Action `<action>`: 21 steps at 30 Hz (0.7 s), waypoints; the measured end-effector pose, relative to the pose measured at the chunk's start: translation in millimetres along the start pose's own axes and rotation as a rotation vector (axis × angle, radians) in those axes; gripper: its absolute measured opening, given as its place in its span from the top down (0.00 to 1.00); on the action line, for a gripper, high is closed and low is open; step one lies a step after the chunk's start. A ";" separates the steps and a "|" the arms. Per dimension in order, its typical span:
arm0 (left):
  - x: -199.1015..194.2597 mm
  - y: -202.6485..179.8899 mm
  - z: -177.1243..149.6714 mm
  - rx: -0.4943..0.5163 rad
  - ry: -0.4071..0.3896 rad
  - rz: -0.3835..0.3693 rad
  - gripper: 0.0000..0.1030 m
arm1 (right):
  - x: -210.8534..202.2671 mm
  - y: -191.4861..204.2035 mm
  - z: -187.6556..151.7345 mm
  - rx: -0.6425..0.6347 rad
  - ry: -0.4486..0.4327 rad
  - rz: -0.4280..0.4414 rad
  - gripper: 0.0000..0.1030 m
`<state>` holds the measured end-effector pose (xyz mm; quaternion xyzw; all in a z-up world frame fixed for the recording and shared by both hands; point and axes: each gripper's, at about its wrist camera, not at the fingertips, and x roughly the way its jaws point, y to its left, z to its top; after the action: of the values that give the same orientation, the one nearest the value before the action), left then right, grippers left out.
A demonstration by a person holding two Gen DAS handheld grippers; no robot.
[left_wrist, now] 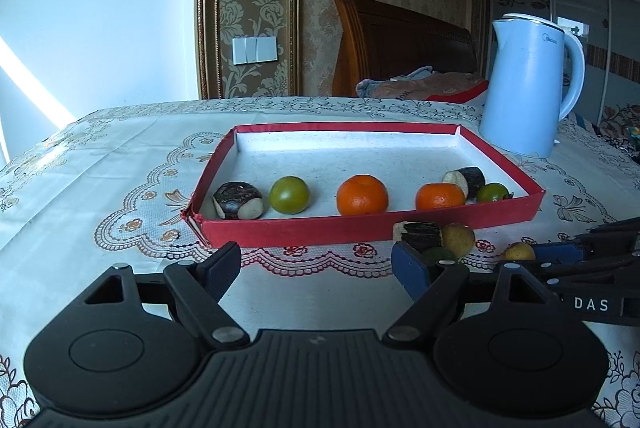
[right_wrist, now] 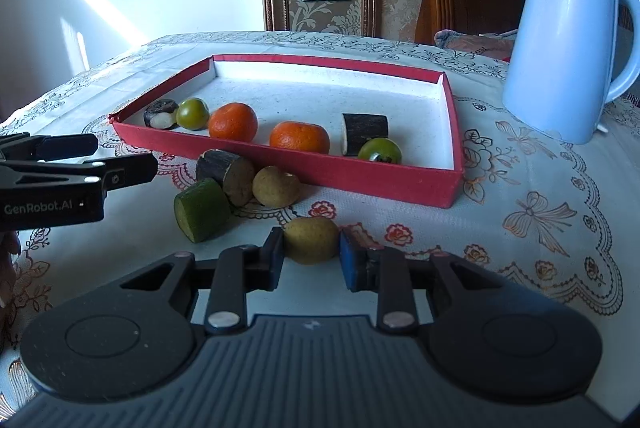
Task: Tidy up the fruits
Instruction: 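Move the right tool to the brown kiwi while the left moves to the green cucumber chunk, then close the right tool on the kiwi while the left tool closes on the cucumber chunk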
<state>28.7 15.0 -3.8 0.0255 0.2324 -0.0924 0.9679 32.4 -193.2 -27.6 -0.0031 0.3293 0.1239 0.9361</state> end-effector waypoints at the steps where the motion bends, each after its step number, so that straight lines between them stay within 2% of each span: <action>1: -0.9 -3.9 -0.8 0.017 -0.003 -0.009 0.20 | -0.3 -2.8 -0.2 0.016 -0.003 0.003 0.73; 9: -5.9 -29.2 -6.5 0.146 -0.008 -0.110 0.20 | -0.3 -16.4 -1.8 0.103 -0.019 0.002 0.73; 16: 4.3 -47.6 -7.6 0.198 0.050 -0.093 0.20 | 0.6 -17.3 -2.3 0.113 -0.018 -0.007 0.73; 21: 14.1 -48.5 -3.9 0.160 0.098 -0.080 0.20 | 0.9 -17.7 -2.6 0.117 -0.017 -0.008 0.73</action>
<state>30.0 -34.7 -14.0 0.0979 0.2721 -0.1480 0.9458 35.6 -210.4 -31.5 0.0513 0.3282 0.1008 0.9378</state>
